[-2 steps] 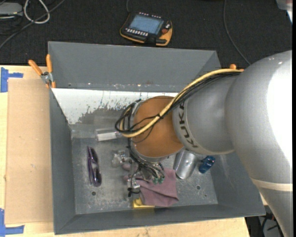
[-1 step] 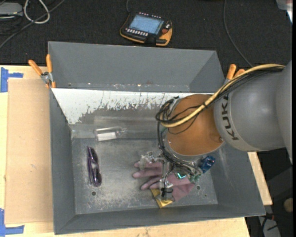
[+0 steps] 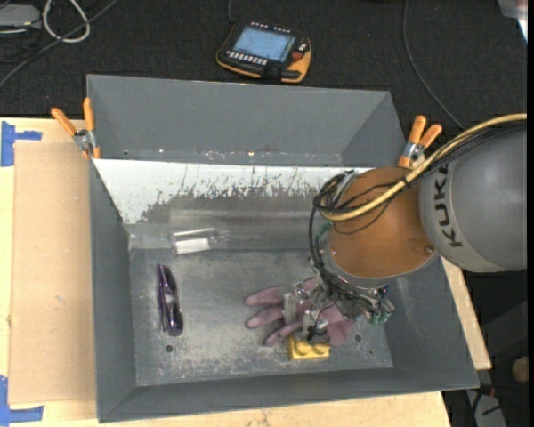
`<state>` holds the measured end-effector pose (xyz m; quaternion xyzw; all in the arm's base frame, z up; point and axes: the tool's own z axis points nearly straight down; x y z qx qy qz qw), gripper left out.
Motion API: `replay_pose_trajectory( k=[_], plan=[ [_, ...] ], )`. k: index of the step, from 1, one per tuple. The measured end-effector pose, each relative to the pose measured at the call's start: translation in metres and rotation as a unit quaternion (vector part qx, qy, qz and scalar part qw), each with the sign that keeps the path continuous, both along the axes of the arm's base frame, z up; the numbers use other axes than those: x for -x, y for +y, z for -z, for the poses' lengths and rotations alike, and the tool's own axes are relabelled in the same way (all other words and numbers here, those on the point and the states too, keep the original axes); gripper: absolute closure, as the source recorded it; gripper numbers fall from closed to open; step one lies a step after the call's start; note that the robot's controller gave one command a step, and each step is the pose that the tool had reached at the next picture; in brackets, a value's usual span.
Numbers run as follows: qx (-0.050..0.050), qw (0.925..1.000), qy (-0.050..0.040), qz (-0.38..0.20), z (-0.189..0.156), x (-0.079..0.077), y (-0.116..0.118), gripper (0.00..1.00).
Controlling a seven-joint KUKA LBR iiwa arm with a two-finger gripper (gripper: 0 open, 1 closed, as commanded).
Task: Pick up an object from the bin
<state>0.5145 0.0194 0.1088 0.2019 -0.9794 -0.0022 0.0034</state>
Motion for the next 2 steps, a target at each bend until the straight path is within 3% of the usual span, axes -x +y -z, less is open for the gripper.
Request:
replay_pose_trajectory(
  k=[1,2],
  plan=[
    [0.0,1.0,0.0,0.0,0.0,0.0,0.0,1.0],
    [-0.002,0.9833,-0.0007,-0.182,-0.016,-0.015,-0.007,1.0]
  ],
)
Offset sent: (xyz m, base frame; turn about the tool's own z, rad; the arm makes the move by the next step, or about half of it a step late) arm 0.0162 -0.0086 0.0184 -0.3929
